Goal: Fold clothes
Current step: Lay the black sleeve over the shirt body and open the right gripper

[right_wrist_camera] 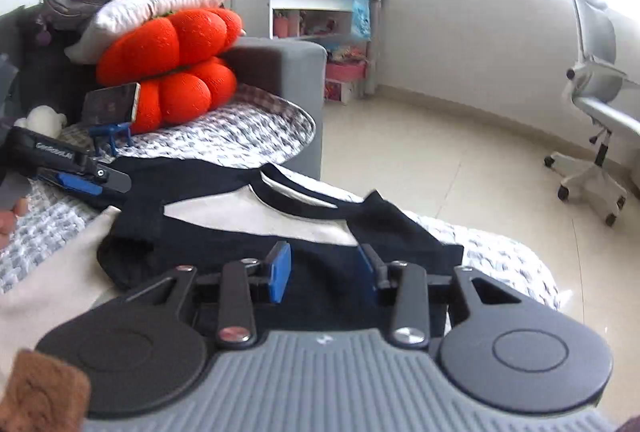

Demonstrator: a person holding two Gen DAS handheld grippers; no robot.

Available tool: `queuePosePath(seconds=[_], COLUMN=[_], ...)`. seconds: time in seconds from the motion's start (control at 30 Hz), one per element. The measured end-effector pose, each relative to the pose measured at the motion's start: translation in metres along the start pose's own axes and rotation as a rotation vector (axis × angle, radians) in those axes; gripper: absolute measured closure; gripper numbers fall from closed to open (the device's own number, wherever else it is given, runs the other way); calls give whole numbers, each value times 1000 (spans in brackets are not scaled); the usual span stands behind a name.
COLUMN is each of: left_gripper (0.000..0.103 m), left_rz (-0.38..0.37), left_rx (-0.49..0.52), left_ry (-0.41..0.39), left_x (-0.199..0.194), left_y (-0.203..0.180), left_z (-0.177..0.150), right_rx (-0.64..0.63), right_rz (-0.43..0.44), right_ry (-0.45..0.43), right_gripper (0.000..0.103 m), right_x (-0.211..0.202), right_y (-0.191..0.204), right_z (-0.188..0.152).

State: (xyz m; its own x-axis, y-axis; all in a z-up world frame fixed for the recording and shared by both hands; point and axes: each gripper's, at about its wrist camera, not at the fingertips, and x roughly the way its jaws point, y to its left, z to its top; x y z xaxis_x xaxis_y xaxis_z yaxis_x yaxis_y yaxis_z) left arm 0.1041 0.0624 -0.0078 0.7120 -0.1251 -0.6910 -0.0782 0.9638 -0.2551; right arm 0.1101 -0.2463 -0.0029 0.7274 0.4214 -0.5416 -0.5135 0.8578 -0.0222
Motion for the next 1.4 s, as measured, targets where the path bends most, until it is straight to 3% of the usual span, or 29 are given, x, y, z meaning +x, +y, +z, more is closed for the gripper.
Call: queuePosePath(seconds=[0.13, 0.23, 0.3, 0.37, 0.43, 0.57, 0.9, 1.03, 1.13, 1.27, 1.4], left_gripper=[19, 21, 32, 52, 63, 75, 75, 61, 52, 50, 43], left_rz=[90, 159, 183, 188, 156, 132, 70, 24, -4, -41, 25], left_rx=[179, 239, 262, 252, 194, 93, -76, -107, -124, -149, -136], left_ry=[56, 67, 59, 61, 75, 68, 60, 50, 53, 58, 81], left_x=[17, 21, 17, 13, 9, -7, -32, -35, -35, -31, -20], left_y=[-30, -35, -35, -31, -24, -5, 44, 50, 52, 54, 52], left_z=[-13, -20, -22, -24, -25, -27, -25, -23, -21, -19, -15], right_rx=[-46, -84, -100, -103, -89, -74, -111, -125, -21, 203, 269], right_rz=[74, 113, 108, 99, 98, 90, 109, 101, 39, -96, -146], right_ry=[68, 92, 105, 115, 110, 100, 119, 102, 69, 77, 113], right_gripper=[62, 62, 62, 62, 62, 62, 62, 62, 62, 62, 62], right_x=[10, 13, 17, 20, 19, 18, 26, 25, 22, 22, 26], right_y=[15, 27, 32, 34, 32, 29, 48, 52, 28, -20, -35], right_z=[-3, -3, -3, -4, -3, -3, -3, 0, 5, 2, -6])
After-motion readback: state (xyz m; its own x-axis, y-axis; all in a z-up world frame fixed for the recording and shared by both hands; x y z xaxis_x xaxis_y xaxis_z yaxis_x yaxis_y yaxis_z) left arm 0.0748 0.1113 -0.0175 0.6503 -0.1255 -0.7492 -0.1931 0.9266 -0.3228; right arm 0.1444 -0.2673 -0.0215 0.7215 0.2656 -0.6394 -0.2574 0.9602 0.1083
